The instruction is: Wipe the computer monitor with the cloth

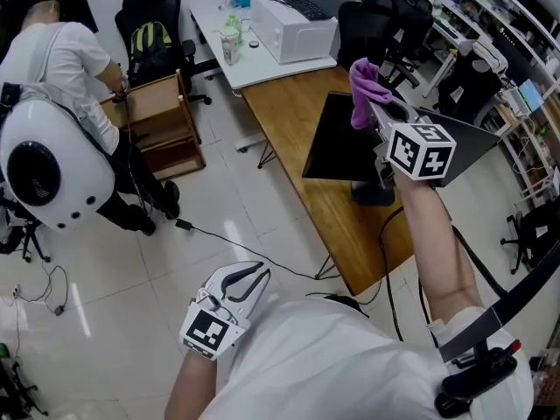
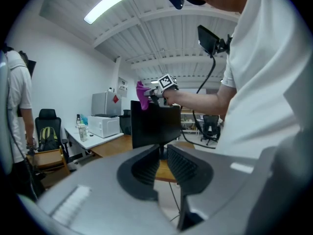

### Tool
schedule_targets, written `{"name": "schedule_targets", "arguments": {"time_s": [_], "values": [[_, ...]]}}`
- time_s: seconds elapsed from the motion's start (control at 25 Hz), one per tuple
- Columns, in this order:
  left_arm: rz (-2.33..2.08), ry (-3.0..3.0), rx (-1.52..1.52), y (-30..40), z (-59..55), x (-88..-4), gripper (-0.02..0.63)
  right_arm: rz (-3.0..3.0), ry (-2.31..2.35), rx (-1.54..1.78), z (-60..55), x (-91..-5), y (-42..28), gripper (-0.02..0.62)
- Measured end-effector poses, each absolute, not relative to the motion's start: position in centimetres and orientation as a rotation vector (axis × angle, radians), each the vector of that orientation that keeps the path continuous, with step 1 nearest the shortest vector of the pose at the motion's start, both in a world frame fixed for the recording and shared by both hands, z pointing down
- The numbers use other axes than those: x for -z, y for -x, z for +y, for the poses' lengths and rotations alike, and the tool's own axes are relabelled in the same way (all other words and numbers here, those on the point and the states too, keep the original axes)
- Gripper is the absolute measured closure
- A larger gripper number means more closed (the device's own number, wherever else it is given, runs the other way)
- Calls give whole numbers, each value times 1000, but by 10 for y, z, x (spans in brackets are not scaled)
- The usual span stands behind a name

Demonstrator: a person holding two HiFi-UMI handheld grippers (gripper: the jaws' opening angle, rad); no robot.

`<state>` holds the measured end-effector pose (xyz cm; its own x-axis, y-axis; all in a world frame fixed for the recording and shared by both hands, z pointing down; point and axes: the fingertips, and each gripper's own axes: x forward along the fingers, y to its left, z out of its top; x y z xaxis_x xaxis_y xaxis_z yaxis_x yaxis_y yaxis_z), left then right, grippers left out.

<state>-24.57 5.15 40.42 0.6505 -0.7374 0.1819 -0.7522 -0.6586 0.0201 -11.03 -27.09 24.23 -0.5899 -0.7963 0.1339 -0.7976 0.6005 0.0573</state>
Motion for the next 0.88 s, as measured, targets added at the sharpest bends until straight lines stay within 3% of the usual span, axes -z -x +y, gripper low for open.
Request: {"name": "schedule_targets", "arguments": {"time_s": [0.88], "values": [[-1312,-2717,-254,257,60,-404,537,-2739,-1188,8,-254,-267,173,547]]}}
